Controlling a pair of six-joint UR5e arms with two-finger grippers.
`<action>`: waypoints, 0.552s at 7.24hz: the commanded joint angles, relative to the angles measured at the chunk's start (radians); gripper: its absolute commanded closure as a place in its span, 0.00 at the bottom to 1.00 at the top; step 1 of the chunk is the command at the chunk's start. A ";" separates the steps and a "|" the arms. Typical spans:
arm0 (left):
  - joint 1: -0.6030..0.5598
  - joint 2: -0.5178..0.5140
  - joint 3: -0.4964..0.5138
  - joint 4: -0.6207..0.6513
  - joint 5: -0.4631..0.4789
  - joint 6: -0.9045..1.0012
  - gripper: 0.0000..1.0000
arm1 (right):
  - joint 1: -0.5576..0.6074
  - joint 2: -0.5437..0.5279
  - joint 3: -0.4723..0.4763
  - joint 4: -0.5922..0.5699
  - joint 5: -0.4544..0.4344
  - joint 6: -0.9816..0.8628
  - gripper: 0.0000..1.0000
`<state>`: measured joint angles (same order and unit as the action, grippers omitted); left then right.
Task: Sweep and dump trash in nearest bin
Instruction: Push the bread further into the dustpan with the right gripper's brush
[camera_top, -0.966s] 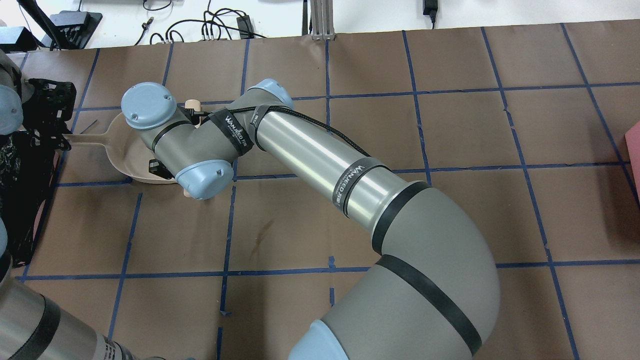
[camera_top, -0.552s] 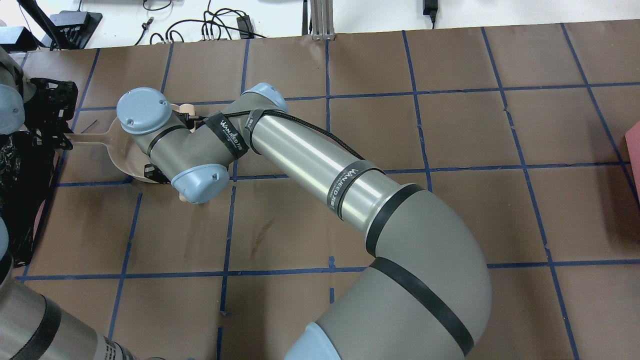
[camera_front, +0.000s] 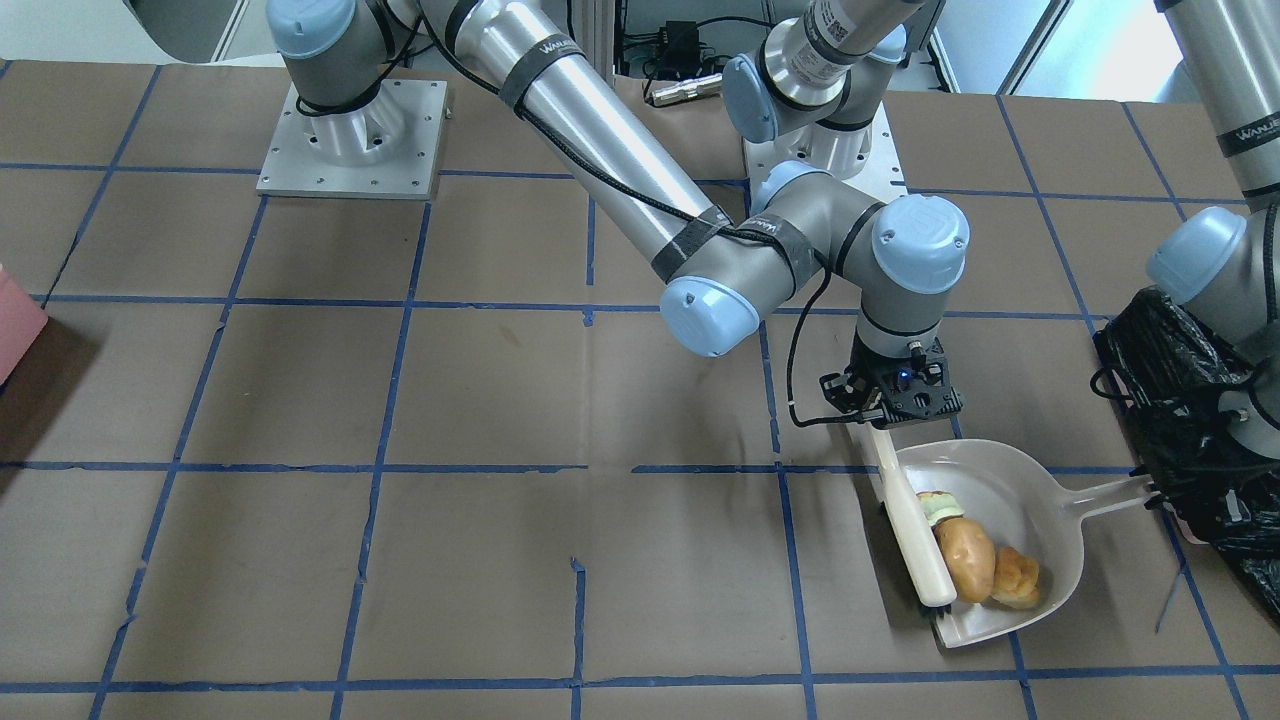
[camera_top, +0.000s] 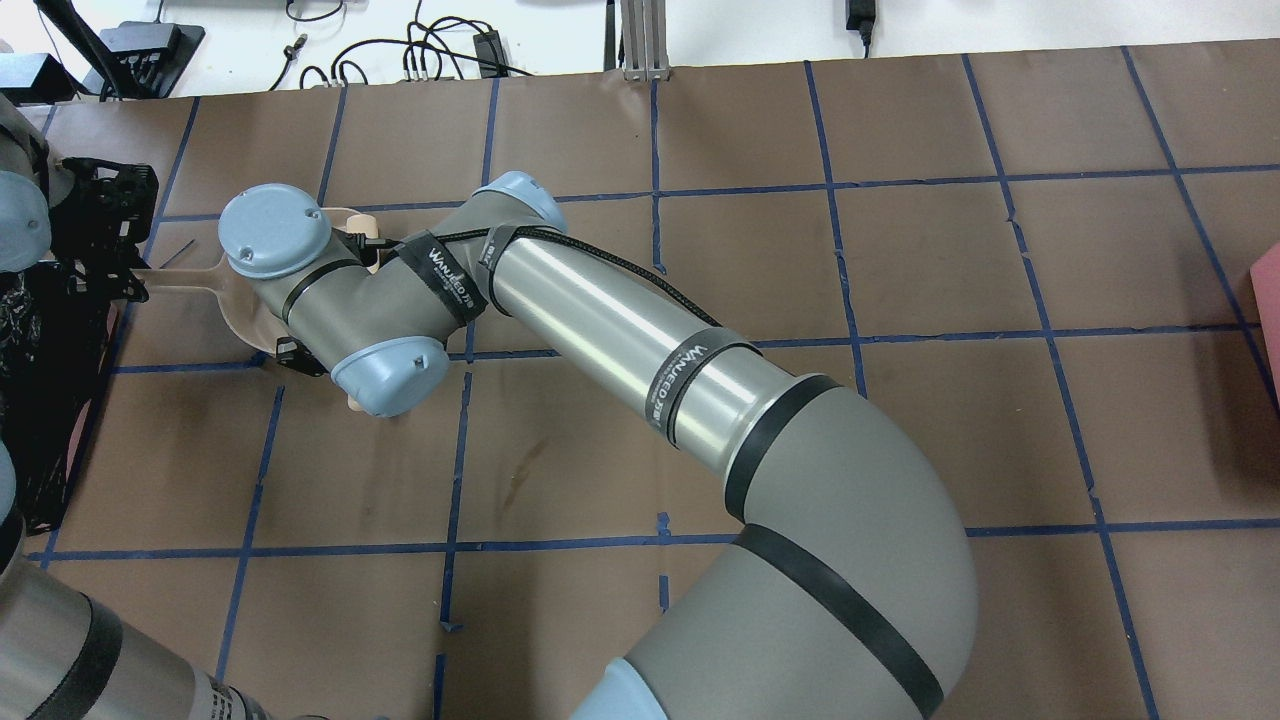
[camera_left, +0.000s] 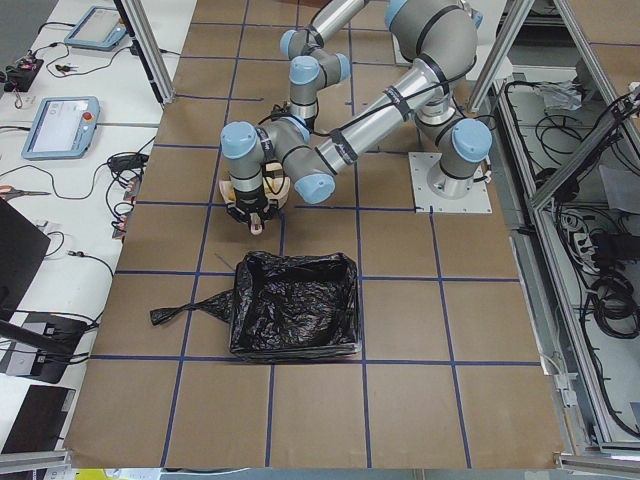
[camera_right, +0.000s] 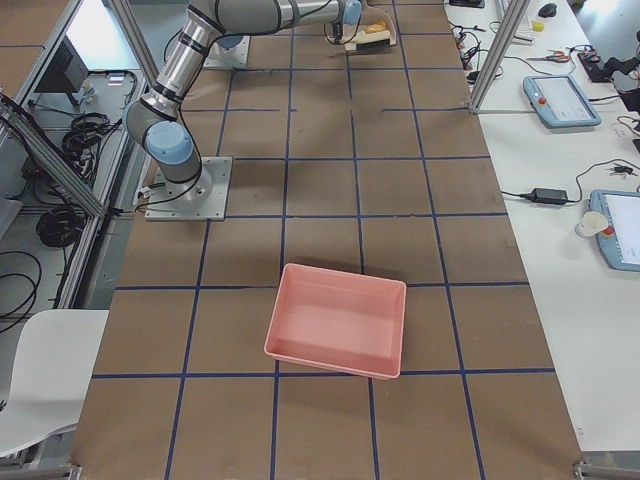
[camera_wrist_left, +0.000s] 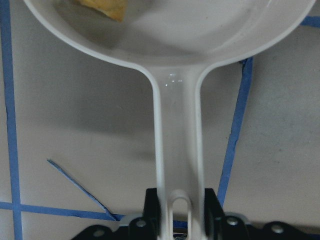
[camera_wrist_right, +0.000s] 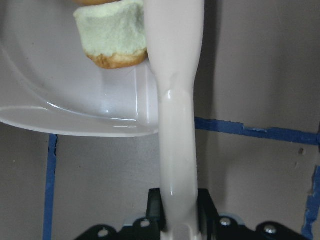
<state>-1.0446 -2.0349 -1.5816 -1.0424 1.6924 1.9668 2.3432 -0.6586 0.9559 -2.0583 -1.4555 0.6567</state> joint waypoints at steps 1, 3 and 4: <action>0.000 0.001 -0.008 0.005 0.001 0.000 0.99 | 0.001 -0.003 -0.002 0.000 0.026 -0.002 0.92; 0.000 0.002 -0.009 0.005 -0.005 0.000 0.99 | 0.001 0.004 0.000 0.000 0.041 -0.003 0.92; 0.000 0.002 -0.011 0.005 -0.008 0.000 1.00 | -0.004 -0.009 -0.002 0.003 0.041 -0.005 0.92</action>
<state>-1.0447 -2.0331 -1.5904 -1.0367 1.6884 1.9666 2.3430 -0.6596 0.9547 -2.0580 -1.4174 0.6534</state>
